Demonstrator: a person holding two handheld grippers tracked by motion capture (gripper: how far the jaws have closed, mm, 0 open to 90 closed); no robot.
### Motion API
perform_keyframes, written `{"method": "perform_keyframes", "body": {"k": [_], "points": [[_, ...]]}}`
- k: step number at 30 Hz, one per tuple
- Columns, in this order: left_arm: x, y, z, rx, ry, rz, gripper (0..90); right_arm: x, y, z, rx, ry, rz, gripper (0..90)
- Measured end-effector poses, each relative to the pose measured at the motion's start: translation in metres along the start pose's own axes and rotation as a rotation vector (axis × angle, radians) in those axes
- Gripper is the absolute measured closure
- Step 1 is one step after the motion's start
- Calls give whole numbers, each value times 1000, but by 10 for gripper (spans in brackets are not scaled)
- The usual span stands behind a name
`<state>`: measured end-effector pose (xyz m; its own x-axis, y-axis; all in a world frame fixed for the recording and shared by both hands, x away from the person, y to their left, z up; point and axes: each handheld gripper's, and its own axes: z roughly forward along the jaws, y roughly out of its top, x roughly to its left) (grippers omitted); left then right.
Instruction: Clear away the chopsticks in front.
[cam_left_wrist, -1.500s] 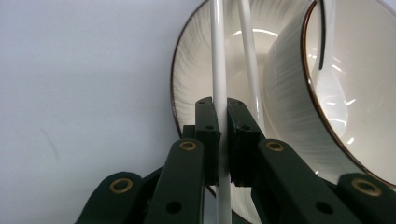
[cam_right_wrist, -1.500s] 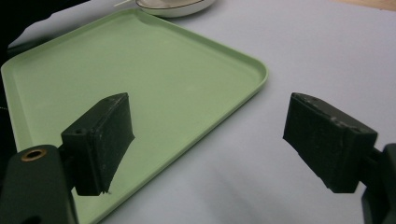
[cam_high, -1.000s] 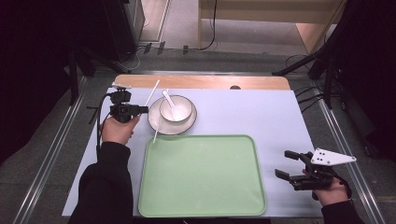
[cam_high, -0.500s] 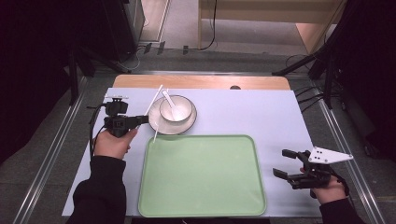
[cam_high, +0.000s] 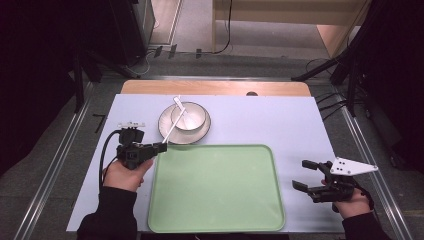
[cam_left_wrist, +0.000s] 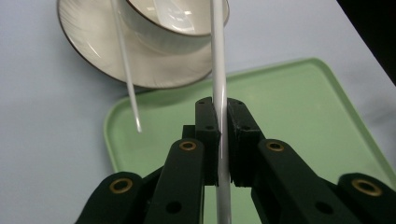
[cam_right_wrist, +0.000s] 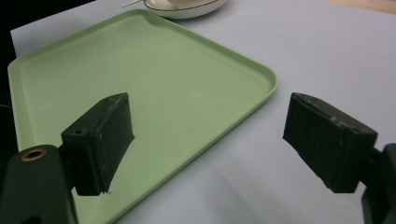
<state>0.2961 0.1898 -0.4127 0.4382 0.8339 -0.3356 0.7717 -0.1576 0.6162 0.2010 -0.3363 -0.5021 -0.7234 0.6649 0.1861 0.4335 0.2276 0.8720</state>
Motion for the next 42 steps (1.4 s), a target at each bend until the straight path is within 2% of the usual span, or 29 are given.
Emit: {"method": "perform_keyframes", "body": {"k": [5,12,15,18,19,21,24,25,26,27,33,35,36,39,42], "points": [[-12,-22,4,37,-34,12,852,0,0,0,0,-1,-1,166],[-19,-44,1,61,-43,10,851,0,0,0,0,-2,-3,166],[-19,-57,-2,79,-60,-8,851,0,1,-1,-4,-3,-4,166],[-16,-70,-2,108,-43,-23,851,0,1,-1,-3,-3,-7,166],[-16,-70,-2,108,-43,-23,851,1,1,-1,-1,-3,-8,166],[-12,-78,3,146,-52,-32,851,1,1,-1,-1,-3,-6,166],[-9,-83,10,175,-68,-51,850,1,1,-1,-1,-4,-6,166],[-7,-86,17,210,-49,-53,850,1,1,-1,-1,-3,-5,166],[-7,-86,17,210,-49,-53,850,1,1,-1,-1,-3,-5,166],[-2,-86,23,231,-18,-67,850,1,1,0,1,-3,-6,166],[6,-83,38,249,32,-82,848,1,1,1,4,2,-11,166],[5,-82,46,274,44,-62,848,1,2,1,2,4,-13,166],[3,-82,51,274,42,-67,847,2,2,1,3,2,-15,166],[1,-81,53,273,59,-39,847,1,2,0,1,1,-13,166],[0,-81,52,266,70,-40,825,1,2,1,3,4,-12,166]]}}
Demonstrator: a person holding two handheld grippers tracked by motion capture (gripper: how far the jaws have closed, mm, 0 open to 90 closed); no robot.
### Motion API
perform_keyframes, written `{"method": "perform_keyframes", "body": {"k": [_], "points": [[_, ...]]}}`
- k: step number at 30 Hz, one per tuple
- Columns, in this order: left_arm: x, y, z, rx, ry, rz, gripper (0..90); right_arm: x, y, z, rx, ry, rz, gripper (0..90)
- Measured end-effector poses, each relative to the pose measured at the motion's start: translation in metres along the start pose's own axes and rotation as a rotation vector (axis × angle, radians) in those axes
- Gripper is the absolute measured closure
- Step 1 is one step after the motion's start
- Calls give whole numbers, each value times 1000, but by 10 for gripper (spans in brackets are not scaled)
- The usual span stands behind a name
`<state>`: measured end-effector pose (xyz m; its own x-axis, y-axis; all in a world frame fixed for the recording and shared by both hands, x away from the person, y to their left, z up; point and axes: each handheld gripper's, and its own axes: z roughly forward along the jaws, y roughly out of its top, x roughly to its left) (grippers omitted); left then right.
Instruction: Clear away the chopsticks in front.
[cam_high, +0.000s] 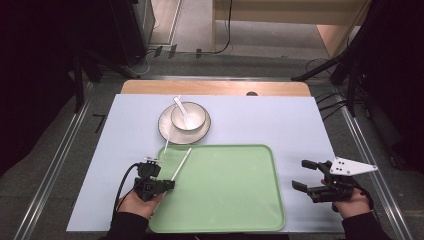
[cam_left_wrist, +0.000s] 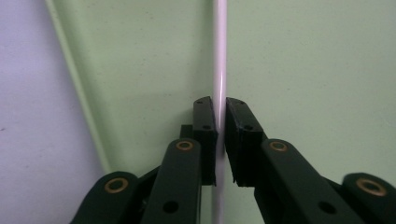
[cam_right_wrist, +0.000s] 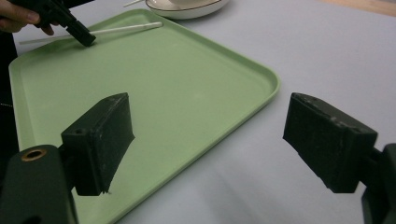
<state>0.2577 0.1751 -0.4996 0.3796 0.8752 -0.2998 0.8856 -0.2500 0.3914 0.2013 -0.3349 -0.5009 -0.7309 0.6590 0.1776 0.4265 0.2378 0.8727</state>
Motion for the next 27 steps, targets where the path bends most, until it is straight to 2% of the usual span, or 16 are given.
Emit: {"method": "perform_keyframes", "body": {"k": [3,6,10,14,17,20,23,25,27], "points": [[3,-1,-2,1,-4,-16,808,1,0,0,0,-1,-3,166],[5,-2,-3,8,-4,-13,818,1,0,0,2,1,-3,166],[9,-2,-6,5,4,-39,814,1,0,0,4,1,-3,166],[13,-2,-7,13,-26,-44,769,1,0,1,6,4,-3,166],[13,-1,-9,-3,-39,-40,742,1,0,1,7,4,-5,166],[13,1,-14,-33,-43,-18,711,1,0,0,4,4,-6,166],[13,3,-19,-74,-55,17,634,1,0,1,8,5,-5,166],[13,6,-24,-98,-88,54,567,1,0,1,8,5,-8,166],[14,8,-25,-104,-105,66,535,1,0,1,6,5,-8,166]]}}
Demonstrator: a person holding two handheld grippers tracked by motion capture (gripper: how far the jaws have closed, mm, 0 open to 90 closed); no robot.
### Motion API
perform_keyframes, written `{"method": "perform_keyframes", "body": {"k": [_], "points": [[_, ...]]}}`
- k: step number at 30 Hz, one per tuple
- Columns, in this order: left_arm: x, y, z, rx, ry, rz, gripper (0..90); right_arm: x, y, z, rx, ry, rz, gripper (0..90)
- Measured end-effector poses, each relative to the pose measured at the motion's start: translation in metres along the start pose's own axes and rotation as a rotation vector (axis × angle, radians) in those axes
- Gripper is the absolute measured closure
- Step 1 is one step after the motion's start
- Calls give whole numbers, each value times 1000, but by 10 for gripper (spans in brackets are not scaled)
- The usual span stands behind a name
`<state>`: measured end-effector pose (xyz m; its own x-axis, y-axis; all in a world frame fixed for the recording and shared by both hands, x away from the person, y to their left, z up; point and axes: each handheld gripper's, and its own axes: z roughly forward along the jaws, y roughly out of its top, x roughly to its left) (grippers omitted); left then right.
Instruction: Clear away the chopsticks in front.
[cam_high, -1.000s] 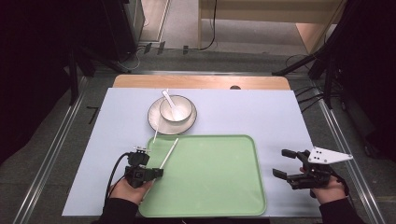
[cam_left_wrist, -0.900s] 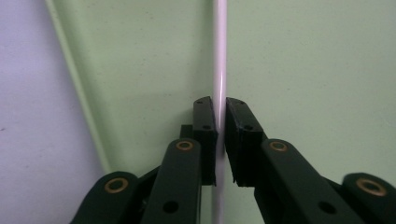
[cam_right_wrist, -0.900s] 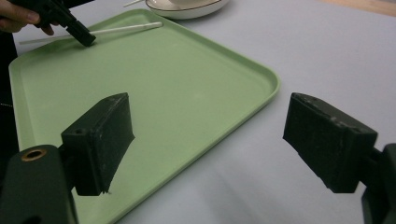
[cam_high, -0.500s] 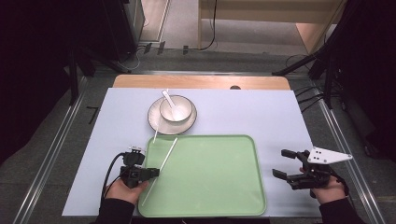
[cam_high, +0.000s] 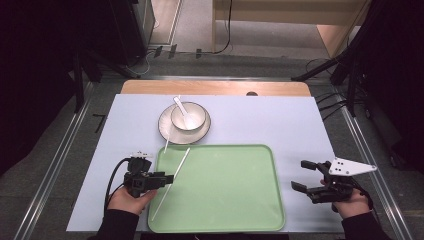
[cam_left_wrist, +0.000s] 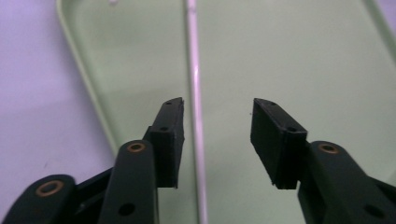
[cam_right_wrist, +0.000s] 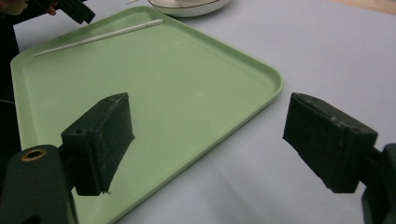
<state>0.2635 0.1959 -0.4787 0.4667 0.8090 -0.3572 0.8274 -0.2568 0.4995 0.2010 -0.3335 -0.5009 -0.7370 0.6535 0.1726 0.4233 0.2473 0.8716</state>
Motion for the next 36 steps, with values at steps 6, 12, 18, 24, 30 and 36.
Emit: {"method": "perform_keyframes", "body": {"k": [6,12,18,24,30,36], "points": [[5,13,-9,-62,-20,44,417,0,0,0,1,-3,1,166],[7,37,-25,-82,-25,102,355,0,-1,0,8,-4,2,166],[15,55,-27,-64,-17,114,317,0,-1,1,7,-6,3,166],[28,74,-25,-74,-9,113,274,-1,-1,1,5,-6,3,166],[35,91,-22,-84,-16,135,265,-1,-1,1,6,-5,4,166],[49,107,-13,-85,4,123,314,-1,-1,1,7,-2,6,166]]}}
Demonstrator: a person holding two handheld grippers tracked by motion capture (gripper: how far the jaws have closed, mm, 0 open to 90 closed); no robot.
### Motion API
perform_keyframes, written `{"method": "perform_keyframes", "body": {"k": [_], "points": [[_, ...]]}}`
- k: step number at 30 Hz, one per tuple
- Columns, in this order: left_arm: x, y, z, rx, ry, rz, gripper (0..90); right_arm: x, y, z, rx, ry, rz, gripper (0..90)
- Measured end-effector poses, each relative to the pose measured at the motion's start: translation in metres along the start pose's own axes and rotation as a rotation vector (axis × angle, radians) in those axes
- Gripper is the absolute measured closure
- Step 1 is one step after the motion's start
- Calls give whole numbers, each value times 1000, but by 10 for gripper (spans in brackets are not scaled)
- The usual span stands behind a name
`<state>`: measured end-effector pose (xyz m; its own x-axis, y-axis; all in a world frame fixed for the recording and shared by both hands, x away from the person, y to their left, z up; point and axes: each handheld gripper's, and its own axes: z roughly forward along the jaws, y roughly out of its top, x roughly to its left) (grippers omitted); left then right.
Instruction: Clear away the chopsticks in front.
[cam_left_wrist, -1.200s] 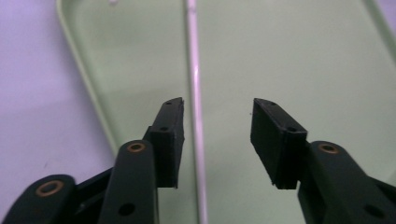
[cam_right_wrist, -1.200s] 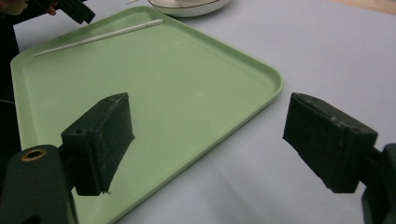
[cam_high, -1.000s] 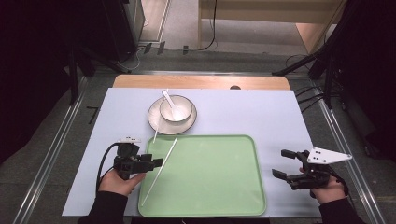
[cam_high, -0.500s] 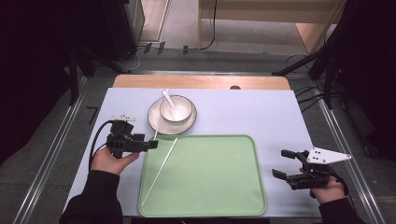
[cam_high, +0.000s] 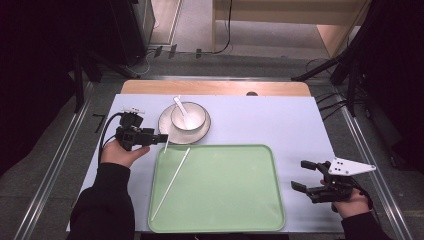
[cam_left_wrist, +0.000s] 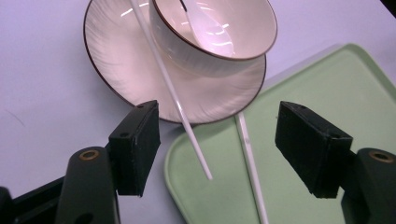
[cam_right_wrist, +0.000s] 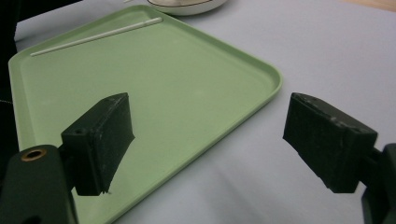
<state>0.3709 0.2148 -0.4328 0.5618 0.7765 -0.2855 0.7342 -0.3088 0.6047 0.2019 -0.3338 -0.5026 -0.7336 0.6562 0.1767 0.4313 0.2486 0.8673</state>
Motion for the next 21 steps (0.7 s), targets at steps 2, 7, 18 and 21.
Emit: {"method": "perform_keyframes", "body": {"k": [2,7,18,21], "points": [[2,2,2,1,8,-7,325,0,0,1,3,-1,2,166],[9,12,13,-4,9,-1,361,0,0,1,3,3,2,170],[27,16,40,25,36,-21,445,1,0,2,4,11,2,172],[25,17,49,42,29,-11,457,1,0,1,3,9,3,172]]}}
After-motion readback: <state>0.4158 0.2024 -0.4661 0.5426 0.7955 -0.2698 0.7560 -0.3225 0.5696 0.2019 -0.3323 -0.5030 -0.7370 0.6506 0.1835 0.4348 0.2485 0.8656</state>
